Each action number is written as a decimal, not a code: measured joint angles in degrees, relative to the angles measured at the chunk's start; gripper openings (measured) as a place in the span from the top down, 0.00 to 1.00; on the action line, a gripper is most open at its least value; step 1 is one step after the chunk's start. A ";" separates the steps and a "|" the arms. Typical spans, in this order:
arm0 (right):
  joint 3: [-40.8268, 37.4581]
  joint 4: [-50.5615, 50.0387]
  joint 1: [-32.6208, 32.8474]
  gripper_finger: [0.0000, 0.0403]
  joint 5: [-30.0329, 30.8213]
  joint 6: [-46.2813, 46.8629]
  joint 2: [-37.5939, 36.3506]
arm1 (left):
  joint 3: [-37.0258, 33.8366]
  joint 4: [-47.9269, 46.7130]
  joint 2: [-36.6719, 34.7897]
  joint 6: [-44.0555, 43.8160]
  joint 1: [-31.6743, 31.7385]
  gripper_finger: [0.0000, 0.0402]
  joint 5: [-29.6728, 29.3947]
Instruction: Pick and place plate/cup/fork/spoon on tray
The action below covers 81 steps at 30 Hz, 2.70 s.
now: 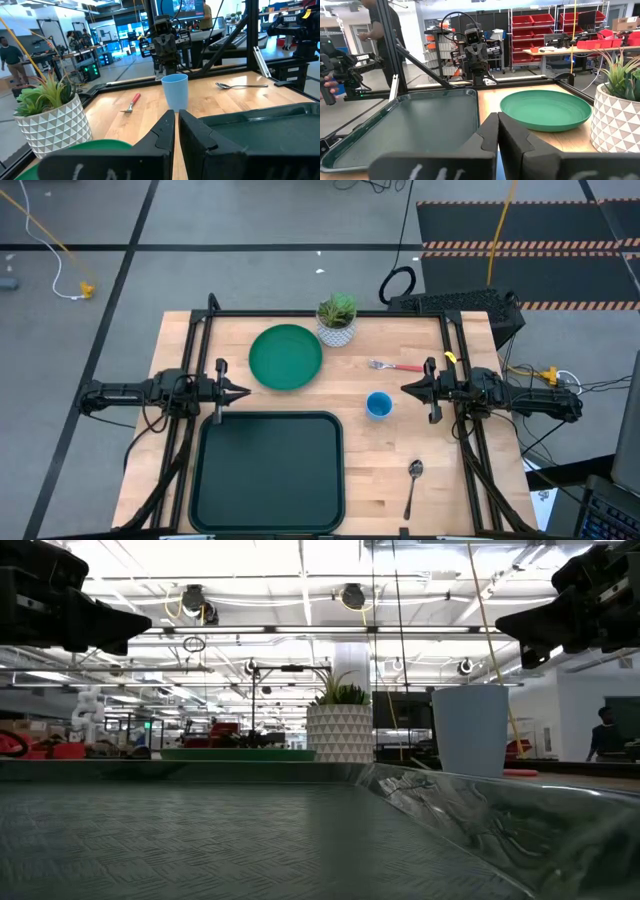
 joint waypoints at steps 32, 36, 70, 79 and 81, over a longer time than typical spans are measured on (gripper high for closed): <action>-0.01 5.98 -0.01 1.00 3.27 -2.51 -0.01 | 0.91 26.89 0.01 -16.11 -0.01 0.93 2.49; -0.01 6.87 -0.01 1.00 3.27 -2.52 -0.01 | 5.72 24.67 0.78 -14.92 -0.01 0.93 2.51; 0.07 3.88 4.75 1.00 3.03 13.13 7.07 | 45.68 0.68 55.75 -8.81 -14.14 0.93 -6.29; 12.21 0.66 10.00 1.00 7.39 11.16 18.86 | 45.66 4.75 69.08 -8.72 -17.78 0.93 -13.02; 17.43 -3.41 11.36 1.00 9.33 10.42 23.43 | 45.66 6.08 70.92 -9.08 -17.97 0.93 -13.09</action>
